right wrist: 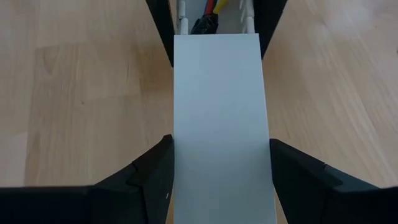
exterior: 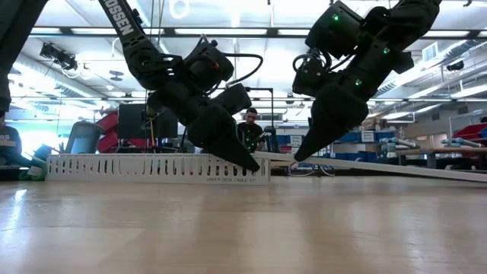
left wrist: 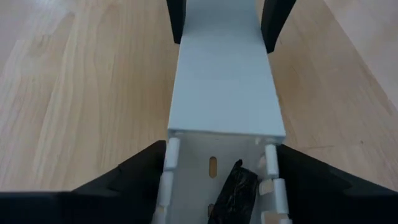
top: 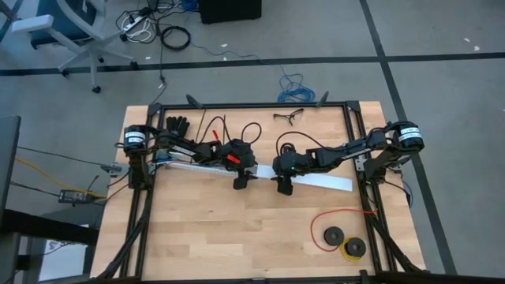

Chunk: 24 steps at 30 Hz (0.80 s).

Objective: Ziptie cables
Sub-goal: Close the white cable duct

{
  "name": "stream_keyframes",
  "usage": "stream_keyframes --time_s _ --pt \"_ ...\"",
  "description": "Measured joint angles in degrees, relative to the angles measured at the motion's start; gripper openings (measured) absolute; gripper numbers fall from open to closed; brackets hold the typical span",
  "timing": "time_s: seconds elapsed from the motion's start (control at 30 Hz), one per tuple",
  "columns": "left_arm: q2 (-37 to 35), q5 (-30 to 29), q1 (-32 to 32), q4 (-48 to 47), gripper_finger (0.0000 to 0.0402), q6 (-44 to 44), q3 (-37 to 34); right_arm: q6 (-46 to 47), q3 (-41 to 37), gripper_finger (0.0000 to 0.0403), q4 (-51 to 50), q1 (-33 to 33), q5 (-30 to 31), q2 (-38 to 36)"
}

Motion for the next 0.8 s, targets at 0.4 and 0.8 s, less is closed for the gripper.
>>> stream_keyframes --time_s 0.4,0.8 --pt "-1.3 0.0 0.0 -0.7 0.0314 0.0 0.0 -0.2 0.0 0.0227 -0.1 -0.7 -0.6 0.0" --pt "-2.8 0.0 0.0 -5.0 0.0314 -0.1 0.0 -0.2 0.0 0.0227 -0.1 -1.0 -1.2 0.0"
